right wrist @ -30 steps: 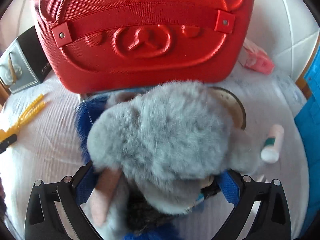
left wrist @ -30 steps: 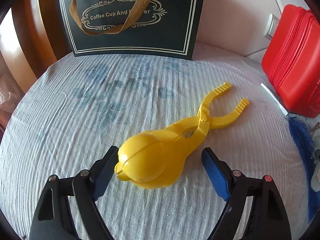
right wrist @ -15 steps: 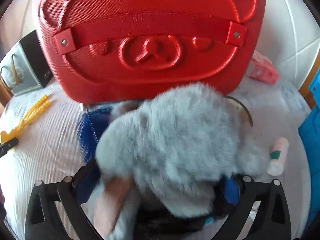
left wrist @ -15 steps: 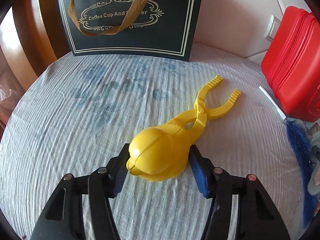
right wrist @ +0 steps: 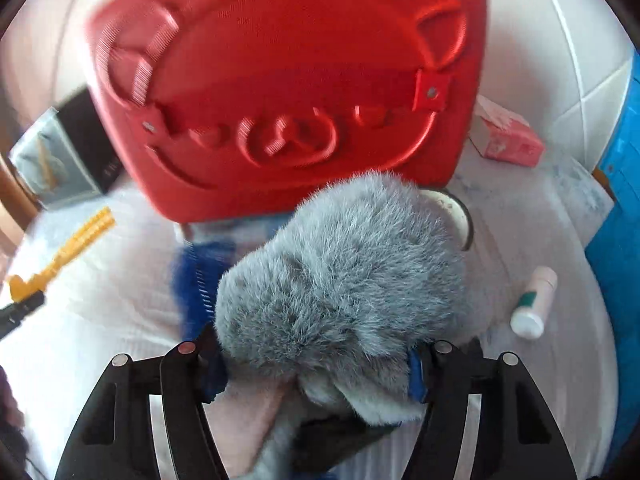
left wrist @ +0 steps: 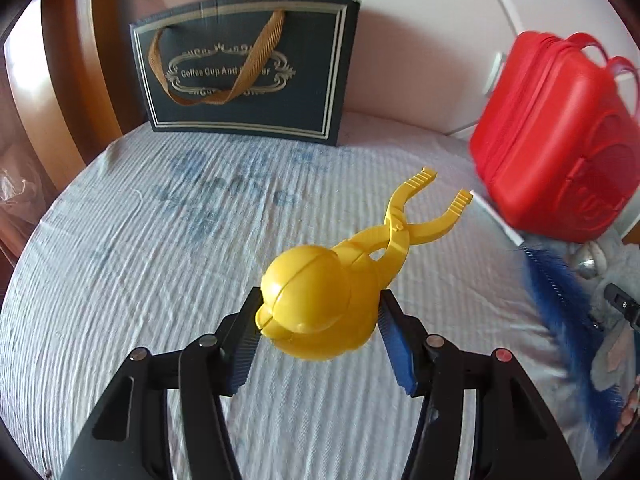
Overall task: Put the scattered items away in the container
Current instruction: 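Lift the yellow toy with the left gripper while the right lifts the grey bunny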
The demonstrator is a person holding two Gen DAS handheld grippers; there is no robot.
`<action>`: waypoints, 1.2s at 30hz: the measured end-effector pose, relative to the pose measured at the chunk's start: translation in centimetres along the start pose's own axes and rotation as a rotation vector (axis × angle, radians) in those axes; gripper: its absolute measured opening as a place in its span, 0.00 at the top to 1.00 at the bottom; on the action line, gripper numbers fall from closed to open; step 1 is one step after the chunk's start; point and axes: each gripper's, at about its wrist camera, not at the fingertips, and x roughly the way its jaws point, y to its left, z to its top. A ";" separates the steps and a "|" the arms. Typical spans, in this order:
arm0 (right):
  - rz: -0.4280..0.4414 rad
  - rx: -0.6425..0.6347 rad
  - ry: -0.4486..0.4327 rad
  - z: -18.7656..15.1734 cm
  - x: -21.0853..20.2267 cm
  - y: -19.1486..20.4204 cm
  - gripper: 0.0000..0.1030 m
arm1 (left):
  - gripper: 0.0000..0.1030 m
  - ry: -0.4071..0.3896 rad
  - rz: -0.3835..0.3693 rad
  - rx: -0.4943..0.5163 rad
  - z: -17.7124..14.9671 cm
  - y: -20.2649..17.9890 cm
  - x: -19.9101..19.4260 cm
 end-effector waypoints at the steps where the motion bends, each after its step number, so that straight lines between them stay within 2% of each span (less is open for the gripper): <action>1: 0.014 -0.001 -0.011 0.1 -0.9 0.3 0.35 | 0.46 -0.006 -0.003 -0.002 -0.1 -0.2 -0.8; 7: 0.106 -0.033 -0.096 -0.4 -7.6 1.1 0.35 | 0.46 -0.067 -0.037 -0.026 -0.5 -1.2 -7.0; 11: 0.130 -0.047 -0.138 -1.0 -12.5 1.5 0.35 | 0.46 -0.116 -0.051 -0.017 -1.6 -2.2 -11.8; 19: 0.180 -0.100 -0.208 -5.1 -22.0 1.8 0.35 | 0.47 -0.191 -0.064 0.018 -5.2 -4.8 -21.6; 30: 0.249 -0.167 -0.292 -10.0 -30.8 -1.1 0.35 | 0.46 -0.290 -0.035 0.008 -11.6 -9.1 -31.5; 36: 0.253 -0.185 -0.318 -12.6 -34.6 -2.8 0.35 | 0.46 -0.315 -0.057 0.031 -14.6 -10.9 -35.0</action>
